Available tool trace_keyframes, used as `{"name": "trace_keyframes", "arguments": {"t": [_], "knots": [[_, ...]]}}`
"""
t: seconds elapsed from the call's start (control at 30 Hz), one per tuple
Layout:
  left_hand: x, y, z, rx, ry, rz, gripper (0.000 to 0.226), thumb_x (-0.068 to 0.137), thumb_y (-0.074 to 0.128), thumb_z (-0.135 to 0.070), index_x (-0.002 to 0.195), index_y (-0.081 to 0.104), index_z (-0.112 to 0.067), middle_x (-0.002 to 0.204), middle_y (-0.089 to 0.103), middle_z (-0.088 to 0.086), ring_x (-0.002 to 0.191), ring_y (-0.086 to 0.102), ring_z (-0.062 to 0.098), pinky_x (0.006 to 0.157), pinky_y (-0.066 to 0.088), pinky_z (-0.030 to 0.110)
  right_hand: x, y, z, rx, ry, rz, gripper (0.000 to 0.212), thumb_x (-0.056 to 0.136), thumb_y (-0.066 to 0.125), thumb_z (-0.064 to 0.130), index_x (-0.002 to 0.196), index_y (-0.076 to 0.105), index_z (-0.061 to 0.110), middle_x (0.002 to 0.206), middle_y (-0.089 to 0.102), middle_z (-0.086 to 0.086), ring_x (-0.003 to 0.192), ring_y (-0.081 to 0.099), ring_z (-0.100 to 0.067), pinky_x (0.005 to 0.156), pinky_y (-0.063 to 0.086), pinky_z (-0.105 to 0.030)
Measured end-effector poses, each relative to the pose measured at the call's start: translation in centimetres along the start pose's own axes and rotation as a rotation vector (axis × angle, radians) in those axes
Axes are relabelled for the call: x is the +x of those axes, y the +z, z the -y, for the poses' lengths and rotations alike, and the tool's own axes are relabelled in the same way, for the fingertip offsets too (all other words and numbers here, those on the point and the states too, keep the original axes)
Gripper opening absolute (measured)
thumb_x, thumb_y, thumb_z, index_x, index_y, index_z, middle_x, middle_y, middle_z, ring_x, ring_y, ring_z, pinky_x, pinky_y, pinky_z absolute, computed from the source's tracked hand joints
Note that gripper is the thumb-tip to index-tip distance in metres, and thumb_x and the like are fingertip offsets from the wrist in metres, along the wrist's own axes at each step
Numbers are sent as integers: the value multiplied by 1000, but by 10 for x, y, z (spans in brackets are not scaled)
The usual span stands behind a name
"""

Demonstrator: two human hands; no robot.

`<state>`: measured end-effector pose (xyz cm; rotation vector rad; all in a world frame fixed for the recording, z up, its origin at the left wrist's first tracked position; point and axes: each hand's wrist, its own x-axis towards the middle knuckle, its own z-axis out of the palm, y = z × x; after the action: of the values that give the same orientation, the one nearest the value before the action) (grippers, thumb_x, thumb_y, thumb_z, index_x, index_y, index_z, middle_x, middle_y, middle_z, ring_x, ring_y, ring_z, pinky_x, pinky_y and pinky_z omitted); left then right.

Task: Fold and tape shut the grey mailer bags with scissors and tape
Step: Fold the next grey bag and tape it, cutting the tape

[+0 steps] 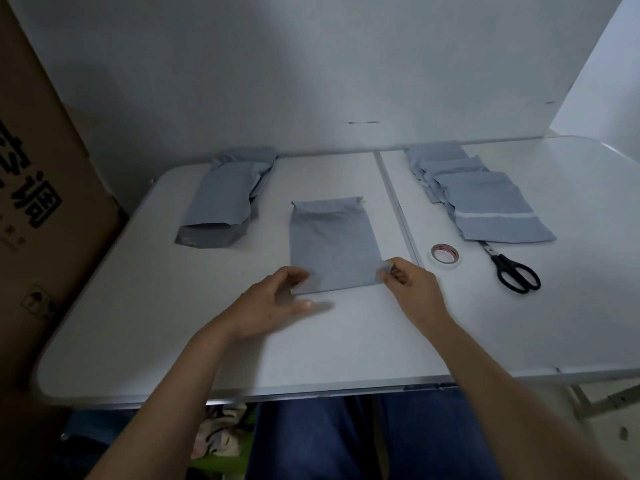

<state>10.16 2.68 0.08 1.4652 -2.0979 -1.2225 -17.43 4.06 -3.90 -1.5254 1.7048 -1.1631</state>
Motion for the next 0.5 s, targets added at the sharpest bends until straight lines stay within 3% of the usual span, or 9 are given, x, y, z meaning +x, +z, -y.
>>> {"name": "trace_keyframes", "arguments": {"t": [0.07, 0.1, 0.17, 0.23, 0.33, 0.5], "knots": [[3, 2, 0, 118, -12, -17, 64, 76, 72, -57, 130, 42, -44, 122, 46, -28, 112, 46, -6, 91, 36, 15, 0, 1, -1, -22, -2, -12, 25, 90, 63, 18, 70, 57, 31, 60, 58, 17, 60, 51, 0, 58, 36, -12], [7, 4, 0, 155, 0, -70, 56, 80, 72, -50, 128, 46, -41, 118, 48, -24, 108, 48, -2, 85, 37, 12, -1, 2, 0, -39, -4, -17, 23, 91, 62, 18, 71, 57, 29, 60, 57, 15, 59, 50, -1, 57, 36, -14], [13, 9, -3, 134, 18, -207, 26, 87, 67, -42, 109, 57, -36, 102, 56, -18, 92, 54, 3, 70, 37, 10, -2, 3, -1, -68, 2, -20, 15, 92, 59, 19, 77, 60, 19, 63, 58, 8, 58, 48, -6, 59, 38, -25], [15, 12, -6, 26, 3, -284, 3, 90, 64, -39, 90, 61, -38, 88, 62, -16, 78, 56, 1, 61, 36, 8, -5, 2, 0, -95, -10, -22, 17, 94, 57, 20, 82, 57, 9, 64, 56, 3, 59, 47, -11, 57, 37, -28], [10, 16, -4, -55, -2, -285, 5, 89, 66, -35, 88, 66, -40, 80, 65, -20, 69, 56, -12, 59, 37, 3, -11, -3, 3, -126, -30, -29, 28, 97, 53, 21, 73, 46, 9, 59, 43, 4, 55, 37, -8, 54, 30, -23], [-4, 22, 2, -116, -43, -276, 17, 89, 66, -39, 105, 70, -40, 95, 68, -29, 86, 60, -15, 68, 41, 1, -19, 0, 5, -153, -50, -39, 32, 97, 53, 22, 70, 40, 10, 60, 41, 1, 56, 36, -10, 54, 30, -25]]}}
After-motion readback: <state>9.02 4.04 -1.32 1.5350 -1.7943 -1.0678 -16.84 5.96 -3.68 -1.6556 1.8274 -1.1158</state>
